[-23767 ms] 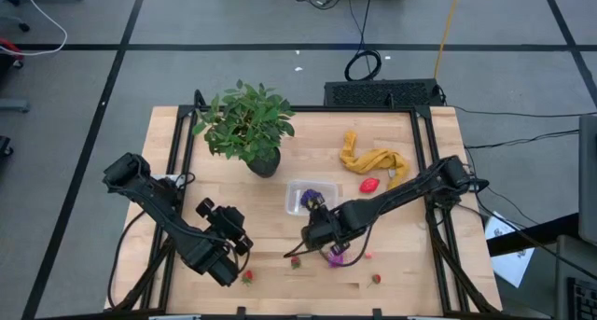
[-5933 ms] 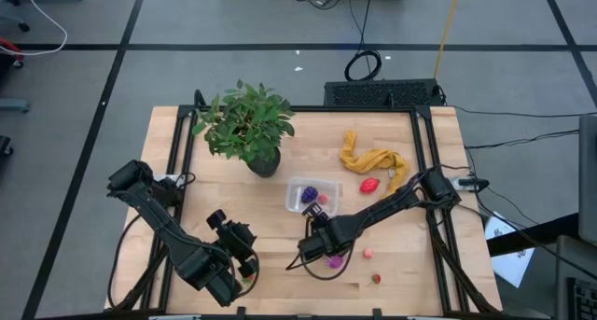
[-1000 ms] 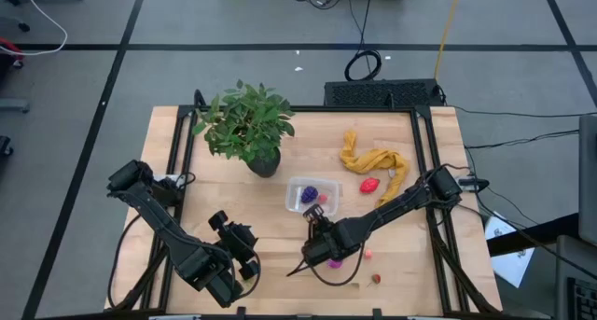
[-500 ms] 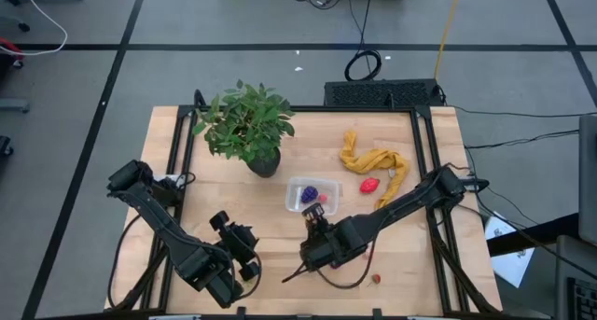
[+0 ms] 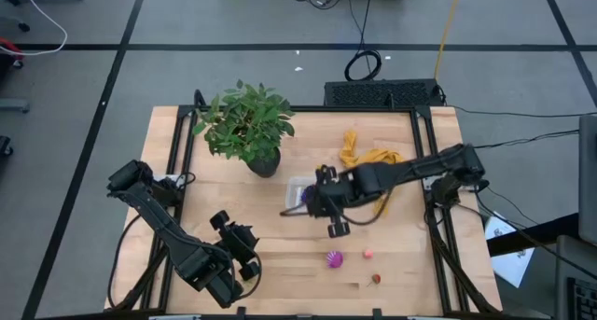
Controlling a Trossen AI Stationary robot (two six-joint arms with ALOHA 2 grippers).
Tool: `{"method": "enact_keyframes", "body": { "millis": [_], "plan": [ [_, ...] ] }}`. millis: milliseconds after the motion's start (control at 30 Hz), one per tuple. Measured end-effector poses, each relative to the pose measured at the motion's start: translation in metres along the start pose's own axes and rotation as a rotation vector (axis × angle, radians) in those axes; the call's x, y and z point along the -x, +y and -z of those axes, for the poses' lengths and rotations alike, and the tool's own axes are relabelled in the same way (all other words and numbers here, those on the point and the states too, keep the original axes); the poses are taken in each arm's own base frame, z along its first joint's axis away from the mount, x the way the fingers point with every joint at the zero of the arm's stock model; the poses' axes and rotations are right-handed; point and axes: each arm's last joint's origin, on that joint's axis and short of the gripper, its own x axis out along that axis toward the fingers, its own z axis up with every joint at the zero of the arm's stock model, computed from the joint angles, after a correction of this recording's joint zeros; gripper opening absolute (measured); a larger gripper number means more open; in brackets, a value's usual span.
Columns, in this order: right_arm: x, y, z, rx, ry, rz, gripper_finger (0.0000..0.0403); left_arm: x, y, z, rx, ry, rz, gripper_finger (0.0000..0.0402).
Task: Pick and placing Produce into tupperware
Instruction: Put the middle strawberry into the bin
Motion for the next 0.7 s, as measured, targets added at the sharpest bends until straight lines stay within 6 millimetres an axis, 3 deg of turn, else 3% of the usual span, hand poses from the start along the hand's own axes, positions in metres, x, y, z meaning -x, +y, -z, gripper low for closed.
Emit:
{"method": "enact_keyframes", "body": {
  "millis": [333,700],
  "plan": [
    [-0.028,-0.027,0.015,-0.115,0.068,-0.228,0.0000,0.000,0.000,0.000,-0.007,-0.004,-0.002,0.0177],
    [-0.028,-0.049,0.016,-0.137,0.005,-0.463,0.0000,0.000,0.000,0.000,-0.018,-0.007,-0.004,0.0177]
  ]
}}
